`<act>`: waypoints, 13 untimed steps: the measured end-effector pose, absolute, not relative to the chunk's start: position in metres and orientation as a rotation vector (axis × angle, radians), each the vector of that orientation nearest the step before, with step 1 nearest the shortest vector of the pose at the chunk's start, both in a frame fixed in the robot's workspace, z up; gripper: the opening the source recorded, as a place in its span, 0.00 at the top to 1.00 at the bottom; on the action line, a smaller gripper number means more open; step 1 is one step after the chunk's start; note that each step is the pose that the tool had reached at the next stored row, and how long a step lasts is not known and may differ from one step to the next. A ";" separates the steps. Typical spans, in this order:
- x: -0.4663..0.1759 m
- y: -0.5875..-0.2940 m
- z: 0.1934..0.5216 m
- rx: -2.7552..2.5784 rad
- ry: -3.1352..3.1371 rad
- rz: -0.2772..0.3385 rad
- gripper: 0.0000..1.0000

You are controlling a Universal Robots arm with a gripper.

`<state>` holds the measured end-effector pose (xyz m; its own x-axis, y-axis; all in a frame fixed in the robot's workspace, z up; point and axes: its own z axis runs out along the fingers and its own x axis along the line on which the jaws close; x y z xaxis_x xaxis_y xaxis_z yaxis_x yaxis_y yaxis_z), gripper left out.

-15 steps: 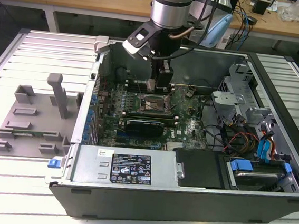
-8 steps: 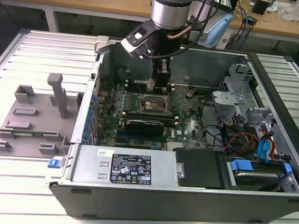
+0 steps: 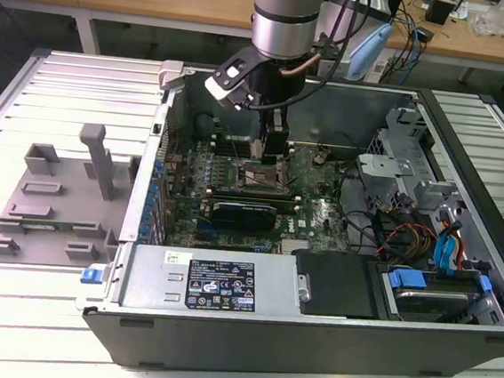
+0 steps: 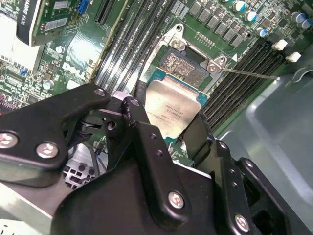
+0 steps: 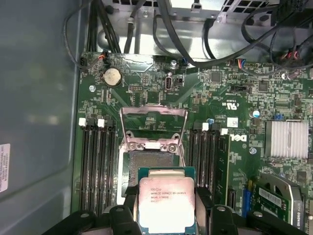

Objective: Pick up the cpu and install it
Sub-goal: 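Place the cpu into insertion slot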

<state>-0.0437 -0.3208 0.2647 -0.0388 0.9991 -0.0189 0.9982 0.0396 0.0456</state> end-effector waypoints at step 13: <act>-0.044 -0.321 0.249 2.136 2.241 0.031 0.45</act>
<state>-0.0437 -0.3208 0.2494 -0.0473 0.9987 -0.0190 0.9978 0.0481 0.0455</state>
